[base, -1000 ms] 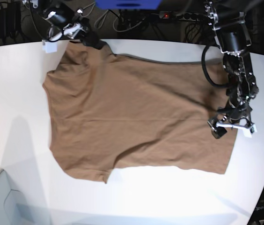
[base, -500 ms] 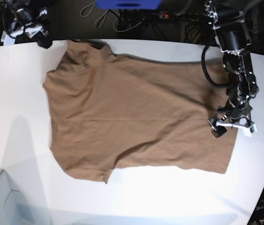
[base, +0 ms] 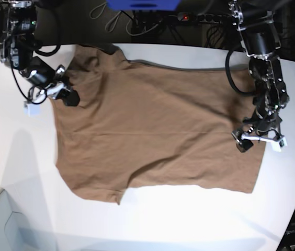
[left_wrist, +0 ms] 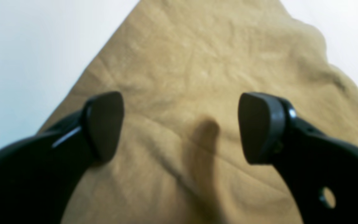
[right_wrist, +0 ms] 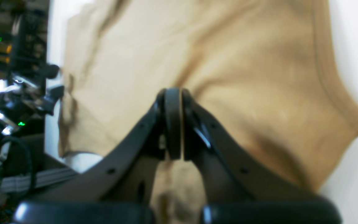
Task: Layout the t-shirt on the table in an organized manner, then fold the t-shirt properly
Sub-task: 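Grasp the shirt's shoulder with the right gripper and pull it outward, then grasp the shirt's collar-side corners with both grippers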
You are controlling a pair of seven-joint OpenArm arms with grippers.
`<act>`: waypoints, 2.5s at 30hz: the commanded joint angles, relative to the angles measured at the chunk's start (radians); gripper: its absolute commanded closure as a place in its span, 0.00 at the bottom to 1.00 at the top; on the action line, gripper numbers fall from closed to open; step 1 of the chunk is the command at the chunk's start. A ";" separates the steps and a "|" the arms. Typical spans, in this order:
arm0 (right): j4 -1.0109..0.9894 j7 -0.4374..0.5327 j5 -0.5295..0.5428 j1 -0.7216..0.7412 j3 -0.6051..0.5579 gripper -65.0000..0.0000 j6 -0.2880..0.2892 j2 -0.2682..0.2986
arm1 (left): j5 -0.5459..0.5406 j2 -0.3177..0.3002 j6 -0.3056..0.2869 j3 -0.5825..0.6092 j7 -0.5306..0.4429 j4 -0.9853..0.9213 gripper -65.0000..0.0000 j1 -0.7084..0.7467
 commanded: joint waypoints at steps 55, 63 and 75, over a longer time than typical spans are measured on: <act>0.286 0.094 -0.111 -0.090 0.047 1.00 -0.205 0.041 | -0.229 0.024 0.023 -0.167 0.279 0.511 0.12 0.432; 0.287 0.093 -0.111 -0.112 0.047 1.00 -0.205 0.041 | -0.229 0.016 0.022 -0.095 0.270 0.480 0.17 0.443; 0.271 0.093 -0.117 -0.173 0.048 1.00 -0.205 0.046 | -0.231 0.015 0.022 -0.065 0.276 0.383 0.79 0.403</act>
